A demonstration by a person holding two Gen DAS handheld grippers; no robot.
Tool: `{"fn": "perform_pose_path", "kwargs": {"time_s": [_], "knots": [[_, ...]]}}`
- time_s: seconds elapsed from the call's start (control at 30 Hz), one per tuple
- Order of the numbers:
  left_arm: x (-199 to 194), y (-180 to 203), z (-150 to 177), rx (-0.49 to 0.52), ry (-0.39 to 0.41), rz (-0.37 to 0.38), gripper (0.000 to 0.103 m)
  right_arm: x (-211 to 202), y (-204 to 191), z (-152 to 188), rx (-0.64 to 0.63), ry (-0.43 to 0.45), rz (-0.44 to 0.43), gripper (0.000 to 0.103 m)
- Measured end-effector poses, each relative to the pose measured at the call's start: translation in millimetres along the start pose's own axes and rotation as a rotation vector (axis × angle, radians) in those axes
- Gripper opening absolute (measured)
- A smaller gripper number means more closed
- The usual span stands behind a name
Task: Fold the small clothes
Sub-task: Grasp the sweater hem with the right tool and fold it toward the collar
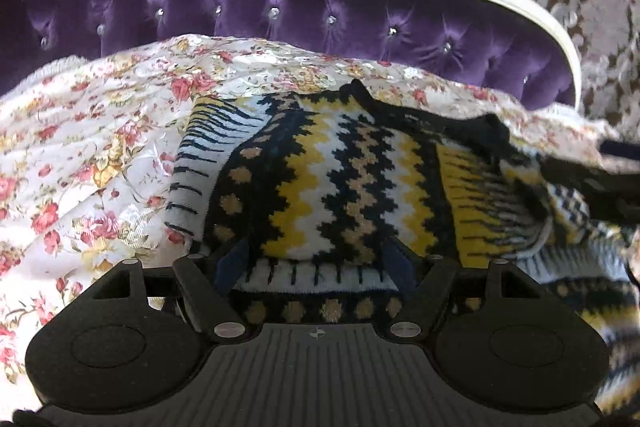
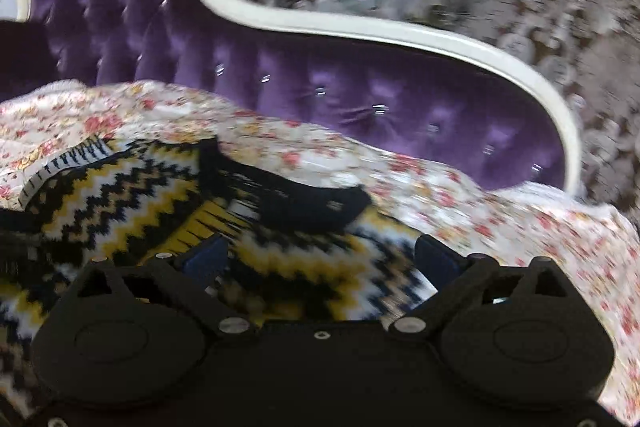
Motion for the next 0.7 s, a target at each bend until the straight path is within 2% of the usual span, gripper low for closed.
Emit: {"fn": "perform_pose_path", "kwargs": {"time_s": [0.17, 0.27, 0.33, 0.4, 0.47, 0.5, 0.53, 0.7], "knots": [[-3, 0, 5, 0.014, 0.019, 0.007, 0.073, 40, -16, 5, -0.034, -0.091, 0.028, 0.086], [-4, -1, 7, 0.004, 0.029, 0.015, 0.073, 57, -11, 16, -0.033, -0.147, 0.044, 0.080], [-4, -1, 7, -0.001, 0.033, 0.021, 0.073, 57, -1, 17, 0.006, -0.149, 0.024, 0.074], [-3, -3, 7, -0.011, 0.037, 0.029, 0.073, 54, 14, 19, 0.092, -0.175, 0.004, 0.048], [-4, -3, 7, -0.016, 0.042, 0.034, 0.073, 51, 33, 21, 0.214, -0.194, -0.035, 0.041], [-4, -3, 7, -0.017, 0.044, 0.036, 0.073, 49, 42, 24, 0.259, -0.203, -0.042, 0.034], [-5, -3, 7, -0.017, 0.045, 0.038, 0.073, 48, 50, 26, 0.301, -0.212, -0.052, 0.031], [-8, -4, 8, -0.027, 0.053, 0.045, 0.073, 38, 85, 34, 0.527, -0.233, -0.131, 0.031]]}}
Point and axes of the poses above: each gripper's, at about its wrist camera, not at the fingertips, and x roughly the way its jaws point, y to its right, z to its underside, the point moved 10 cm from there along x, roughly the way its jaws point, and after that the axes turned 7 degrees about z, right-handed, at the moved point
